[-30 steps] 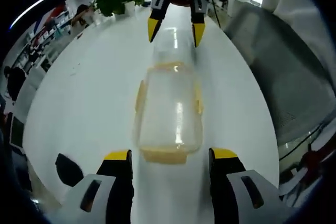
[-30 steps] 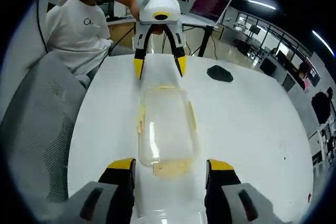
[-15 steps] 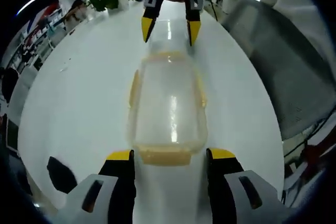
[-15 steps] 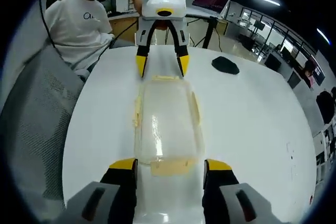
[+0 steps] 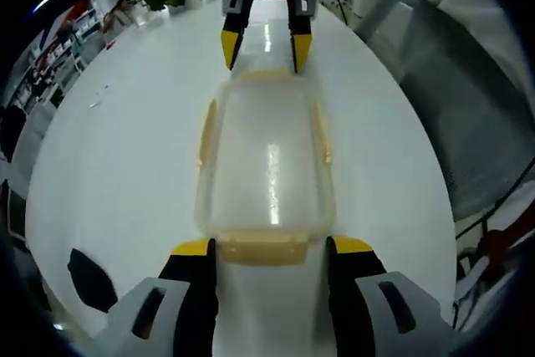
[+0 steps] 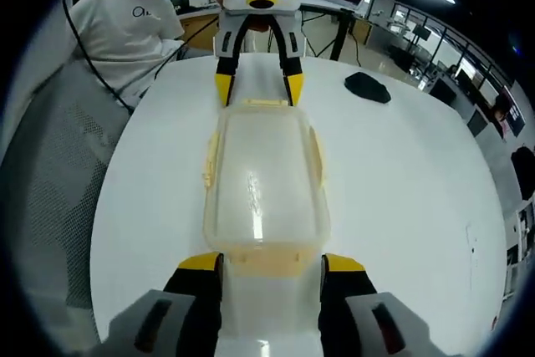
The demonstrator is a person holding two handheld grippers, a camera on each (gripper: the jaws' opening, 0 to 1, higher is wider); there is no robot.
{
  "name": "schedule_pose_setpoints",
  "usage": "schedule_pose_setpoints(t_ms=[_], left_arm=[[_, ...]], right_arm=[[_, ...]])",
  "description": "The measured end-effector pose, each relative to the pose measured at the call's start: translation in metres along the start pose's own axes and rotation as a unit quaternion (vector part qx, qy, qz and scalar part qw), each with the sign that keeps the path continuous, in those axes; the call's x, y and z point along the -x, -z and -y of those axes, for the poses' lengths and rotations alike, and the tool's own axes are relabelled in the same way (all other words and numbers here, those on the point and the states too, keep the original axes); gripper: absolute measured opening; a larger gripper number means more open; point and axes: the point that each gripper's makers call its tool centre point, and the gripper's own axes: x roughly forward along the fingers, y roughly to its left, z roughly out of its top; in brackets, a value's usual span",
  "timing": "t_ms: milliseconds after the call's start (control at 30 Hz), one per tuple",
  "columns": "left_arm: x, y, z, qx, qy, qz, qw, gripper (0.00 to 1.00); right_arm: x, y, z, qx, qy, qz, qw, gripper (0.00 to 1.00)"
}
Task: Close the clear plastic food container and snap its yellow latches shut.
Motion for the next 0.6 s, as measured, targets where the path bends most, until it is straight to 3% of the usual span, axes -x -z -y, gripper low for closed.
schedule_pose_setpoints(t_ms=[600], left_arm=[[-0.0010,0.0030,0.0022,-0.001,0.004,-0.006,1.0000,0.39]], right_arm=[[-0.0093,0.0055,-0.0057,0.020,-0.033,-0.025,0.9989,0.38]])
